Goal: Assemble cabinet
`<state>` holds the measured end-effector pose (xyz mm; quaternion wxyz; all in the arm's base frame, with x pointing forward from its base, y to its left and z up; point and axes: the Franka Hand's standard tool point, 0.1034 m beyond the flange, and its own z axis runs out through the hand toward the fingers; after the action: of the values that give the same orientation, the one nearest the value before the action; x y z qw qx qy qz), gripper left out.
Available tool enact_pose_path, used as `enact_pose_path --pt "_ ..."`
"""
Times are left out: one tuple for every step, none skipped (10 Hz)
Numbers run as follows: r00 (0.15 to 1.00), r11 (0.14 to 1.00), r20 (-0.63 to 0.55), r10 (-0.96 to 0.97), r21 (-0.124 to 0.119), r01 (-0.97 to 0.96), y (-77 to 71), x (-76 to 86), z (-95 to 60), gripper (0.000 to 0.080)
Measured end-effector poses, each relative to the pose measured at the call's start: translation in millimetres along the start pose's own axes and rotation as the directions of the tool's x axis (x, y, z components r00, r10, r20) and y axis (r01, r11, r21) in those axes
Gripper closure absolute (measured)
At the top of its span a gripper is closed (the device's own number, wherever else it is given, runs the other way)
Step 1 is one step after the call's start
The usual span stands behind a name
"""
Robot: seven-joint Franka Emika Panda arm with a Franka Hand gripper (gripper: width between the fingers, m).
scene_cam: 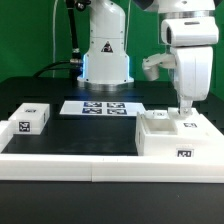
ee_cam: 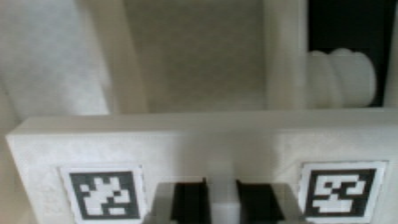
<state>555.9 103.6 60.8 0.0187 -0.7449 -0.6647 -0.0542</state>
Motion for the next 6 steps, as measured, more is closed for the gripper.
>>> enact_pose_path --pt "1.0 1.0 -0.007 -0.001 -0.013 0.0 10.9 0.9 0.3 0.073" --pt "1.0 1.0 -0.009 0.002 -0.017 -0.002 16.1 1.4 0.6 0.0729" --pt "1.0 1.0 -0.01 0.003 -0.018 -0.003 17.8 1.2 0.5 0.0729" --pt "1.0 1.0 -0.01 0.005 -0.019 -0.005 18.2 1.0 0.5 0.0729" --pt "1.0 1.0 -0.01 0.006 -0.019 -0.007 18.4 1.0 0.5 0.0729" --pt "1.0 1.0 -0.01 0.007 -0.019 -0.007 18.4 0.8 0.5 0.0729"
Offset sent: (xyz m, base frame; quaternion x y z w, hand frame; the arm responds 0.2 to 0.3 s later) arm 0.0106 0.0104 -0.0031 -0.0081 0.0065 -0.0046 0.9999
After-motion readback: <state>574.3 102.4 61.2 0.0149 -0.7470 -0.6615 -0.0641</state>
